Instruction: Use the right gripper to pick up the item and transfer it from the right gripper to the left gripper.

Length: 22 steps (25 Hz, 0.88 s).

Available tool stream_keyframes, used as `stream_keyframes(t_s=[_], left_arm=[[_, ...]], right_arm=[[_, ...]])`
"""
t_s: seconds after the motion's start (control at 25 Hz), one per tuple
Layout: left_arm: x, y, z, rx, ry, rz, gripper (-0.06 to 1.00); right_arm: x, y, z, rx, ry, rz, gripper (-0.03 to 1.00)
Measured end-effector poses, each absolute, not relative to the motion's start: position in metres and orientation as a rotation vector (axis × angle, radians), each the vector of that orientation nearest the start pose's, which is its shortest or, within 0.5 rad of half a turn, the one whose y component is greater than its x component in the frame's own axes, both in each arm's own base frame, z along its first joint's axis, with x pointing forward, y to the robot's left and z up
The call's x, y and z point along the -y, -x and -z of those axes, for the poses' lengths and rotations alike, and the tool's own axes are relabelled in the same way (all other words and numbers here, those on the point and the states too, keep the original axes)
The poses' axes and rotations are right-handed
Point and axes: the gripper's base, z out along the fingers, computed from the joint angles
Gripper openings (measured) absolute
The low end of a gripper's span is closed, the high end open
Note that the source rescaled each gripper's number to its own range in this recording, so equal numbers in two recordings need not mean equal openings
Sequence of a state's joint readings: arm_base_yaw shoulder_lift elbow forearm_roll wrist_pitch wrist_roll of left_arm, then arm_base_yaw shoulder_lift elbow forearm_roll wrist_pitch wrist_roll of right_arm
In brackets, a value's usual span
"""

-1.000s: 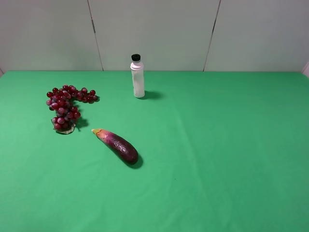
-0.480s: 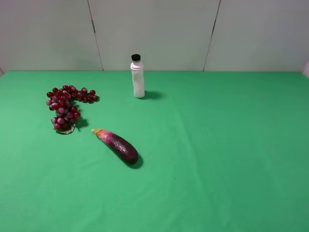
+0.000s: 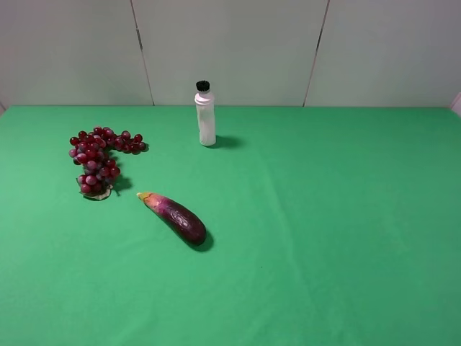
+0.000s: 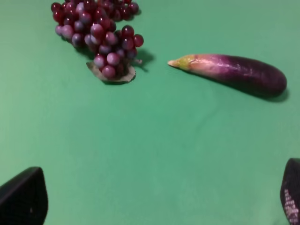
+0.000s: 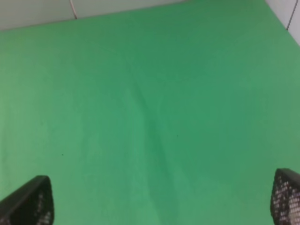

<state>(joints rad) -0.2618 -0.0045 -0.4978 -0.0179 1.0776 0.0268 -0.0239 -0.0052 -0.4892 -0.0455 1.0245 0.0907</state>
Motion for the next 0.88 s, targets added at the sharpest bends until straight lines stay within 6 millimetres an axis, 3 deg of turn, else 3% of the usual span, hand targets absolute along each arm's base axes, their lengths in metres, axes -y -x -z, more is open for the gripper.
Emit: stream_keyframes(t_s=[0.32,0.68,0.88], left_arm=[[0.0000,0.0060,-0.2761,-2.029,-0.269,0.154,1.00],[0.0014,0.0058,-0.2761,-2.043,-0.025,0.005,1.00],[0.0015,0.0058,-0.2761,-2.043,-0.008,-0.006,1.00]], right_arm=[[0.0035,0.0031,-0.2772,-2.010,-0.116,0.012,1.00],[0.0035,0.0031,-0.2772,-2.010,-0.116,0.012,1.00],[0.0035,0.0031,-0.2772,-2.010,-0.116,0.012,1.00]])
